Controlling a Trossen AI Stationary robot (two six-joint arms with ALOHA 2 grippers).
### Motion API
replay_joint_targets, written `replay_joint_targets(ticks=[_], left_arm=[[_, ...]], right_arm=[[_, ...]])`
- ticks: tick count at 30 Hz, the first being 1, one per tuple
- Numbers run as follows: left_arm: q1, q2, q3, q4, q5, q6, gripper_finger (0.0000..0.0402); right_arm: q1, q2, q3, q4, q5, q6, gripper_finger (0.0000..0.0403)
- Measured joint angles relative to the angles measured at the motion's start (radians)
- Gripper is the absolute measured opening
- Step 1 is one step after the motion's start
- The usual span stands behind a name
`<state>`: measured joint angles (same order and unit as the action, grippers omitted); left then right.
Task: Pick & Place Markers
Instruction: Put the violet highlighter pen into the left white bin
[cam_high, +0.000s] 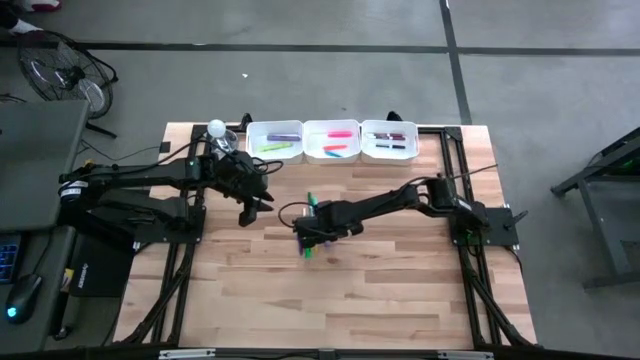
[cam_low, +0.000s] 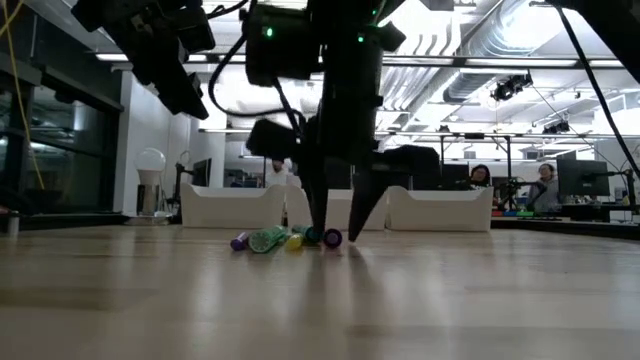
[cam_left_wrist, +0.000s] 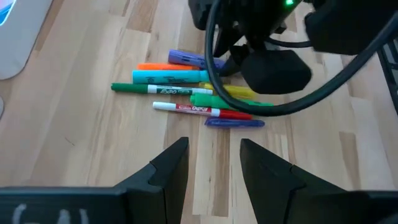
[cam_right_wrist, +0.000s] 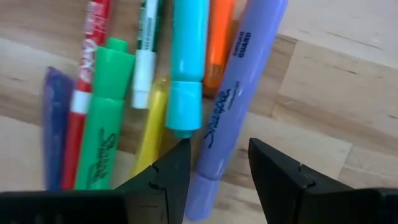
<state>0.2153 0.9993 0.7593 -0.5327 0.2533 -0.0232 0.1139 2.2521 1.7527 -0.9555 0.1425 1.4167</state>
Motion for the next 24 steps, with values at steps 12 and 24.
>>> replay_joint_targets(ticks=[12, 24], left_arm=[[0.000, 0.000, 0.000, -0.027, 0.002, 0.019, 0.0143], [0.000, 0.000, 0.000, -0.025, 0.007, 0.018, 0.0143]], right_arm=[[-0.003, 0.017, 0.004, -0.106, 0.006, -0.012, 0.0151], [-0.049, 0.019, 0.002, -0.091, -0.008, -0.227, 0.0135]])
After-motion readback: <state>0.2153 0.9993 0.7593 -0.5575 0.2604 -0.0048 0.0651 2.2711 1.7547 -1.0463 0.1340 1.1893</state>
